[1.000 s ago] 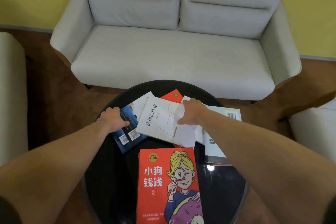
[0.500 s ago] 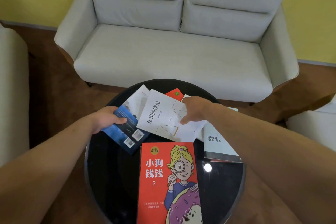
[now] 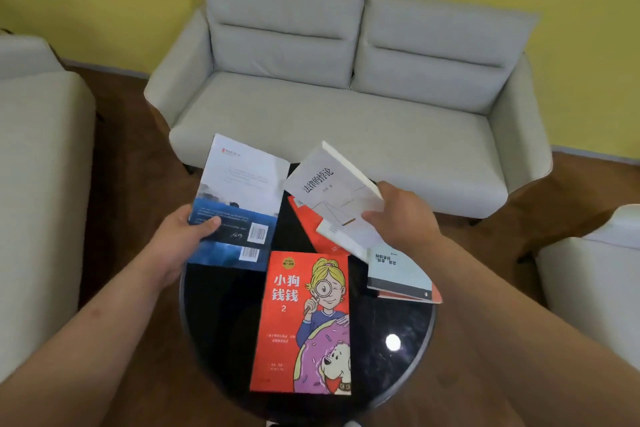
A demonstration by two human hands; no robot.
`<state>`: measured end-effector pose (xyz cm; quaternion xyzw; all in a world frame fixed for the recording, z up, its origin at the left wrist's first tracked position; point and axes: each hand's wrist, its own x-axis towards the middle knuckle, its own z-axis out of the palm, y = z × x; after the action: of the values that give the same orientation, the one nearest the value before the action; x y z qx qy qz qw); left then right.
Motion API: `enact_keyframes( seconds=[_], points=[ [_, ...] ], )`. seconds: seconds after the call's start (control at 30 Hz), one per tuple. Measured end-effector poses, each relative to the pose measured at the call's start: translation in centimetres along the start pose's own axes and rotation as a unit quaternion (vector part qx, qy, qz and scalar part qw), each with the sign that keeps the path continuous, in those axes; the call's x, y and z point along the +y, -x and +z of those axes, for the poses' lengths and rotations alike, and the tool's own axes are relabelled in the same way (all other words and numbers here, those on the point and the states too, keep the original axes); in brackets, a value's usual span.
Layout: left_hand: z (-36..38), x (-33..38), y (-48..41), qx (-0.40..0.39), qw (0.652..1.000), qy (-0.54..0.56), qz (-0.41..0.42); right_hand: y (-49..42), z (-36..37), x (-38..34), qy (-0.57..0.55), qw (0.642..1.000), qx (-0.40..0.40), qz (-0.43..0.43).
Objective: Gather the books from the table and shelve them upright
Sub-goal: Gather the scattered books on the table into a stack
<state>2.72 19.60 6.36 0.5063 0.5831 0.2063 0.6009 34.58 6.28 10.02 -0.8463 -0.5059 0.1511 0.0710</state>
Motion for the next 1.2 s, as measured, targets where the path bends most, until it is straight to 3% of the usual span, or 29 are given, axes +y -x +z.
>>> enact_keyframes(
  seconds=[0.17, 0.4, 0.7, 0.87, 1.07, 1.2],
  points=[
    [1.7, -1.5, 6.8, -0.031, 0.997, 0.068, -0.003, 4.3, -2.1, 2.8, -0.07, 0.997, 0.01, 0.036],
    [6.1, -7.2, 12.2, -0.024, 0.989, 0.093, -0.11, 10.0, -1.2, 6.2, -0.194, 0.978, -0.015, 0.076],
    [9.5, -9.9, 13.7, 0.01, 0.993, -0.064, -0.094, 14.6, 0.9, 9.1, -0.4, 0.907, -0.061, 0.113],
    [9.8, -10.5, 13.3, 0.025, 0.987, -0.132, -0.086, 15.9, 2.2, 9.3, -0.49, 0.852, -0.126, 0.134],
    [9.1, -10.4, 13.1, 0.004, 0.989, -0.126, -0.072, 16.2, 3.9, 7.7, -0.544, 0.8, -0.207, 0.144],
    [8.6, -10.3, 12.8, -0.058, 0.989, -0.115, -0.071, 16.0, 5.2, 5.2, -0.569, 0.776, -0.219, 0.16]
  ],
)
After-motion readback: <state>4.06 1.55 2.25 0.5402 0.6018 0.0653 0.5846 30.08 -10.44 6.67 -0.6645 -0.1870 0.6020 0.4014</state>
